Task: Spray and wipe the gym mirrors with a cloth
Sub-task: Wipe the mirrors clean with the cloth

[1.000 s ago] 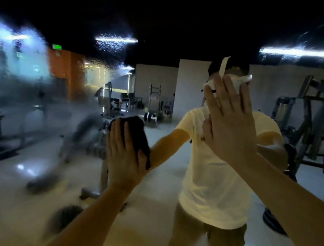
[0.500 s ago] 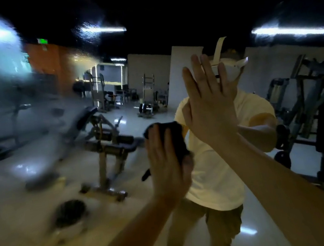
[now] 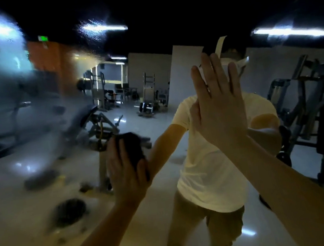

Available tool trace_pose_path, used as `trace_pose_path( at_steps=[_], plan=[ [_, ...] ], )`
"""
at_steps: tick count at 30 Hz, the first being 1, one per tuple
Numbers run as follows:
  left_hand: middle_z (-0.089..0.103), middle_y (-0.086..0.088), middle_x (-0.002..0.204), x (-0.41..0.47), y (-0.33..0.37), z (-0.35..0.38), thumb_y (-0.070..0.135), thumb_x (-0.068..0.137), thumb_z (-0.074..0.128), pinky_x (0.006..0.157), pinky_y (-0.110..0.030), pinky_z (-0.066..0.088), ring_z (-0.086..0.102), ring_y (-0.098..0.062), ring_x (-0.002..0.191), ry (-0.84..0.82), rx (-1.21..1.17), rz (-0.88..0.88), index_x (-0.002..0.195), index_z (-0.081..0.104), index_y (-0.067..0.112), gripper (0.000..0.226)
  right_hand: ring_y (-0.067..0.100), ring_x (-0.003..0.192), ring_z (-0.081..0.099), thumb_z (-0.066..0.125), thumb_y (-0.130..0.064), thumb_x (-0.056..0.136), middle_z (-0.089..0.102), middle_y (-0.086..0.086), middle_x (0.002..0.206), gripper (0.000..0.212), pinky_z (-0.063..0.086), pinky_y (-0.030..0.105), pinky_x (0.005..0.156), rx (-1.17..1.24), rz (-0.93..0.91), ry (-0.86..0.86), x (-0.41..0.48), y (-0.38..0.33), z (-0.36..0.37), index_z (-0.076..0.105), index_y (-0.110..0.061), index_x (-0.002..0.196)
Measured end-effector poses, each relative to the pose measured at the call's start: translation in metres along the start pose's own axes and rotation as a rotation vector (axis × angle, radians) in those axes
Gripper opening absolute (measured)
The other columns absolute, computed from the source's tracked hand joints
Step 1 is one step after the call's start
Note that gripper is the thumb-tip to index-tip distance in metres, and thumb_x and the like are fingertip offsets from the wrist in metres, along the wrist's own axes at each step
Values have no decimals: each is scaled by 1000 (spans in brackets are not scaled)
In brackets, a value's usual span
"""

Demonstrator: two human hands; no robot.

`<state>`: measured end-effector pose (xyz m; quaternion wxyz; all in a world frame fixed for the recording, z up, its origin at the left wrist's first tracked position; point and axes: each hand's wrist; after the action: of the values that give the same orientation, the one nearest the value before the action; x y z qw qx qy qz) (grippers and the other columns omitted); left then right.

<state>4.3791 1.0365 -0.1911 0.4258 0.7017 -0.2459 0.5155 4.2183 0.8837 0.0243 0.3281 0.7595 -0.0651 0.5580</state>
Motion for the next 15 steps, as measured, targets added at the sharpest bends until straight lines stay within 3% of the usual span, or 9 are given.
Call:
trace_pose_path(
  at_steps=[4,9,11,15],
  plan=[
    [27,-35,163,8,2,6,42,108,31,122,-61,28,31,-51,149,85,-68,-571,159,25,-8,71,38,156,20,49,-22,98,21,21,168,65,8,58,127,-34,8,60,1,0,7,34,-2,158],
    [22,-21,169,1,61,4,47,105,32,124,-59,28,27,-43,154,46,-138,-728,164,22,5,73,37,158,15,39,-23,100,17,20,169,63,10,59,127,0,8,6,0,-2,-1,29,-4,160],
    [18,-21,170,-12,88,5,48,104,36,124,-62,26,23,-42,156,-22,-188,-707,164,19,6,75,36,158,15,36,-23,100,18,19,169,64,9,58,127,-4,11,-2,-1,-2,-5,29,-4,160],
    [15,-34,168,-56,147,19,44,109,40,124,-67,20,12,-49,158,-91,-195,-228,159,20,6,66,36,157,17,34,-23,99,21,19,169,63,9,57,128,18,12,2,0,-2,-10,32,-4,159]
  ],
)
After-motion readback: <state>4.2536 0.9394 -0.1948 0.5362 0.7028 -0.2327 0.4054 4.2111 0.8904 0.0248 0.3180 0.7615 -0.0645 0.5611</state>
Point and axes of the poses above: each hand's wrist, its own x-axis towards the middle knuckle, its own z-axis out of the palm, y = z × x
